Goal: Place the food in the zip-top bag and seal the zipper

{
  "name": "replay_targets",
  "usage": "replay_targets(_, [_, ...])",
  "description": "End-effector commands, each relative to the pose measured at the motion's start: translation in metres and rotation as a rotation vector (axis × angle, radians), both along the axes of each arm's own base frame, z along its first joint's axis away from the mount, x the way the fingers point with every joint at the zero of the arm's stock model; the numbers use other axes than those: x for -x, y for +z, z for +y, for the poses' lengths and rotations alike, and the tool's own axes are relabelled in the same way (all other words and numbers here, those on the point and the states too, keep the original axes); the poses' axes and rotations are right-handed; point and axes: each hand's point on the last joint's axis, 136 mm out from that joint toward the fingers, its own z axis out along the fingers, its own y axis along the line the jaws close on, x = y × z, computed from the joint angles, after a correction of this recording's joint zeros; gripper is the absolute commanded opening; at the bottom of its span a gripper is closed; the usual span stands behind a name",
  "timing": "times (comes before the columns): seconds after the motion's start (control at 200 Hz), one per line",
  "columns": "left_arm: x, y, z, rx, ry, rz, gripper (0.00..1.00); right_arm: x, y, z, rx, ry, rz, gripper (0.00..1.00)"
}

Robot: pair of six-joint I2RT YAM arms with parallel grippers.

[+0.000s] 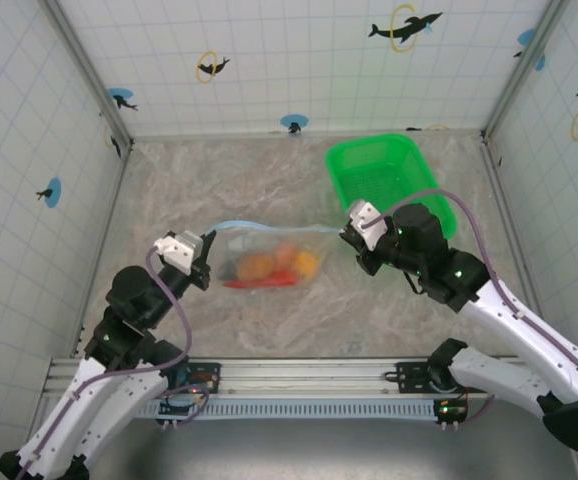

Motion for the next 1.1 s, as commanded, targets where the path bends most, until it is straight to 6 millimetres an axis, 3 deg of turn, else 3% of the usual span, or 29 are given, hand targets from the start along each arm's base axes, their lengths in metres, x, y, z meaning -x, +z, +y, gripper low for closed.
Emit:
replay_targets(0.0, [0.023,-0.005,-0.014,0.079,-0.136,0.117,0.00,0.014,0.013,-0.008,0.009,-0.055,0.011,0.00])
replay_targets(0.085, [0.025,-0.011,-0.015,0.112,-0.142,0.165,0.00,0.019,0.020,-0.008,-0.002,-0.067,0.010,0.00])
replay_targets(0.175, [0.011,-0.030,-0.013,0.131,-0.078,0.229,0.00,0.012,0.011,-0.008,0.007,-0.107,0.010,0.00])
replay_targets(0.34, [-0.040,-0.079,0.003,0.135,0.195,0.361,0.00,-0.037,-0.028,-0.008,0.074,-0.229,0.027,0.00])
replay_targets(0.455, [-0.075,-0.116,0.006,0.082,0.335,0.427,0.00,-0.089,-0.031,-0.023,0.015,-0.409,0.040,0.35])
replay_targets(0.565, [-0.109,-0.140,0.001,0.046,0.412,0.498,0.00,-0.123,-0.021,-0.032,-0.002,-0.514,0.018,0.48])
replay_targets(0.62, [-0.128,-0.148,0.000,0.017,0.445,0.535,0.00,-0.133,-0.014,-0.038,-0.008,-0.564,-0.016,0.59])
replay_targets(0.756, [-0.172,-0.186,0.009,-0.011,0.557,0.683,0.00,-0.149,-0.007,-0.061,-0.040,-0.686,-0.040,0.64])
replay_targets(0.786, [-0.182,-0.196,0.020,-0.006,0.586,0.715,0.00,-0.152,-0.006,-0.070,-0.059,-0.730,-0.034,0.64])
replay_targets(0.931, [-0.208,-0.246,0.024,-0.048,0.612,0.872,0.00,-0.155,-0.017,-0.104,-0.143,-0.861,0.063,0.62])
replay_targets(1.011, [-0.209,-0.270,0.022,-0.038,0.596,0.976,0.14,-0.155,-0.026,-0.122,-0.200,-0.926,0.088,0.58])
replay_targets(1.036, [-0.220,-0.261,0.018,-0.013,0.585,0.968,0.18,-0.154,-0.029,-0.129,-0.213,-0.951,0.092,0.58])
replay_targets(1.096, [-0.222,-0.254,0.017,0.007,0.583,0.956,0.32,-0.152,-0.036,-0.139,-0.228,-0.984,0.115,0.59])
